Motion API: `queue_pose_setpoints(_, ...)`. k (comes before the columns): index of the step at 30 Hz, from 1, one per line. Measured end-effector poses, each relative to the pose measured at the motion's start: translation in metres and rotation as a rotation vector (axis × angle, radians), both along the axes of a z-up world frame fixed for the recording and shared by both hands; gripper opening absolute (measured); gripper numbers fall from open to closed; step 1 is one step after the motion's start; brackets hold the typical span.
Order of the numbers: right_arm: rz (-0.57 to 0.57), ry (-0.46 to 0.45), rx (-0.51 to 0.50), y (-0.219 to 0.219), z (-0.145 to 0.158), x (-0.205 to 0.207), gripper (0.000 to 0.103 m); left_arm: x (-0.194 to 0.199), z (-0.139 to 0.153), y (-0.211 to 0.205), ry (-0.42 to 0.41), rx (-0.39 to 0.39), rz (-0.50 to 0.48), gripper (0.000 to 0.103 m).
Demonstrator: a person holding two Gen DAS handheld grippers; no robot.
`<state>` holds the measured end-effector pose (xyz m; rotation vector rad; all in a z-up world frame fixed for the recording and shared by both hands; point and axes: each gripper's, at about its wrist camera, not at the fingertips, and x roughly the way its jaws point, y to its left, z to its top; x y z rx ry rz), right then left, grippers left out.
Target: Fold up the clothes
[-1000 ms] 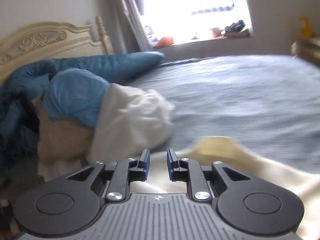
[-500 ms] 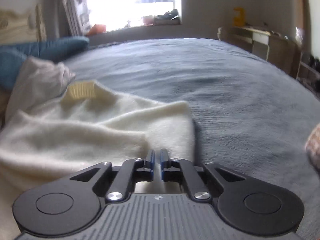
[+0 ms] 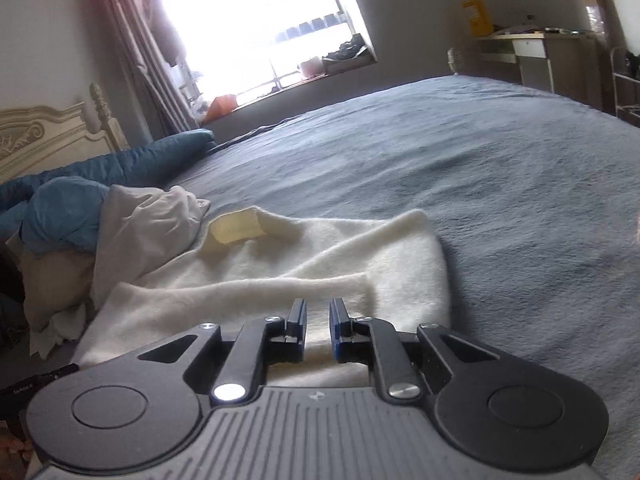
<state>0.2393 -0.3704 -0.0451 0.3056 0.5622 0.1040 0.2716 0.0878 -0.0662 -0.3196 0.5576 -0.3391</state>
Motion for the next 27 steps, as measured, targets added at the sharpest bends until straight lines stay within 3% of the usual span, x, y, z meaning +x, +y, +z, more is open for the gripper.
queue_pose_setpoints(2, 0.021, 0.022, -0.084, 0.011, -0.007, 0.009, 0.021, 0.000, 0.000, -0.001, -0.001, 0.006, 0.000, 0.087)
queue_pose_setpoints(5, -0.004, 0.079, -0.218, 0.014, -0.036, 0.023, 0.023, 0.000, 0.000, 0.000, -0.005, -0.005, 0.001, 0.087)
queue_pose_setpoints(8, -0.018, 0.025, -0.122, 0.002, -0.045, 0.016, 0.023, -0.004, -0.001, 0.009, -0.016, -0.061, 0.012, 0.087)
queue_pose_setpoints(11, -0.025, 0.000, -0.110, 0.001, -0.048, 0.011, 0.023, -0.008, -0.001, 0.022, -0.014, -0.145, 0.039, 0.087)
queue_pose_setpoints(16, -0.023, 0.022, -0.090, -0.001, -0.039, 0.009, 0.023, -0.021, 0.014, 0.030, 0.043, -0.172, 0.153, 0.087)
queue_pose_setpoints(24, -0.032, -0.028, 0.013, -0.028, 0.015, -0.092, 0.026, -0.076, 0.043, 0.033, 0.107, -0.105, 0.158, 0.088)
queue_pose_setpoints(27, -0.034, -0.042, 0.010, -0.032, 0.033, -0.143, 0.036, -0.100, 0.046, 0.034, 0.110, -0.105, 0.137, 0.088)
